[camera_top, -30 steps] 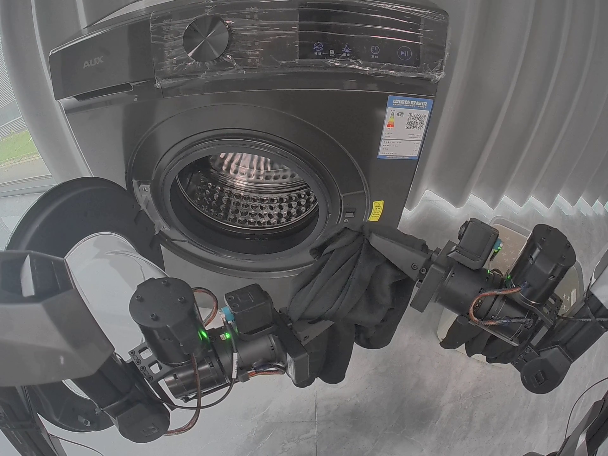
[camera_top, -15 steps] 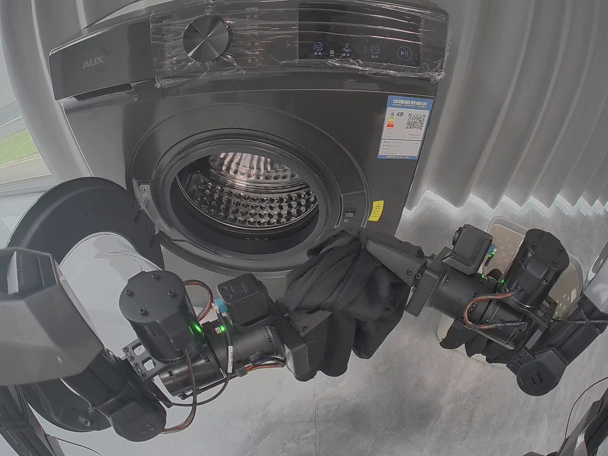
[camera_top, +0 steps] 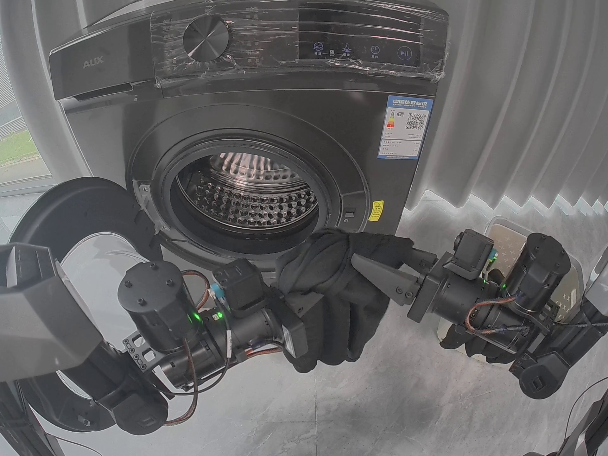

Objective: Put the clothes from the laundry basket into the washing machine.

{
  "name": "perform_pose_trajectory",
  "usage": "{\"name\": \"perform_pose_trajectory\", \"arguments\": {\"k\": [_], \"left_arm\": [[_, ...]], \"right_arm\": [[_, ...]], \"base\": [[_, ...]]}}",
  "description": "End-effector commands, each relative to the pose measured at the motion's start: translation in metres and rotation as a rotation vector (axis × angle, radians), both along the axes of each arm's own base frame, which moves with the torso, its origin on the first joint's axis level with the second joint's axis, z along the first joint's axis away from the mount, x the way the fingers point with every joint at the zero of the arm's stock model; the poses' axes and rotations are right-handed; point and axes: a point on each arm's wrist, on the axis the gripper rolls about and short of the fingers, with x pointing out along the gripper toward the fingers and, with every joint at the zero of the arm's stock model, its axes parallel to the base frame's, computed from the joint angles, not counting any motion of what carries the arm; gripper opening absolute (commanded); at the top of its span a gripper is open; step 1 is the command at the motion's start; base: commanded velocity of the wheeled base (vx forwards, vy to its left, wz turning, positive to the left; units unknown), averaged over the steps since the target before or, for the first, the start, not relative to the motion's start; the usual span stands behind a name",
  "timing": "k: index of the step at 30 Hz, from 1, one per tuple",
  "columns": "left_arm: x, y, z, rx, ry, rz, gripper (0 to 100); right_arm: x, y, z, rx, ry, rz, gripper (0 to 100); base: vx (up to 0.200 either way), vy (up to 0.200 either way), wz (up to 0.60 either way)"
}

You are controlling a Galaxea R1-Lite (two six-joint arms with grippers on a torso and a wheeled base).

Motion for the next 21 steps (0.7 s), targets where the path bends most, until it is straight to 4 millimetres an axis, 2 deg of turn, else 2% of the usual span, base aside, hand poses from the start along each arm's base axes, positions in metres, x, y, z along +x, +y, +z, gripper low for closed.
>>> {"name": "perform_pose_trajectory", "arguments": {"k": [1, 7, 10, 15, 21], "left_arm": [[0.011, 0.0, 0.008, -0.038, -0.021, 0.04, 0], [0.016, 0.0, 0.013, -0.06, -0.032, 0.057, 0], [0.015, 0.0, 0.014, -0.062, -0.033, 0.06, 0], [0.014, 0.001, 0.017, -0.068, -0.039, 0.058, 0], [0.011, 0.001, 0.019, -0.072, -0.044, 0.052, 0]], "right_arm": [[-0.009, -0.009, -0.005, -0.019, 0.029, -0.012, 100], [-0.019, -0.019, -0.012, -0.047, 0.064, -0.015, 100], [-0.013, -0.027, -0.013, -0.054, 0.06, -0.047, 100], [-0.008, -0.032, -0.028, -0.125, 0.069, -0.027, 100], [0.004, -0.024, -0.049, -0.224, 0.034, 0.074, 100]], "base": [[0.0, 0.0, 0.0], [0.0, 0.0, 0.0], [0.0, 0.0, 0.0], [0.0, 0.0, 0.0], [0.0, 0.0, 0.0]]}}
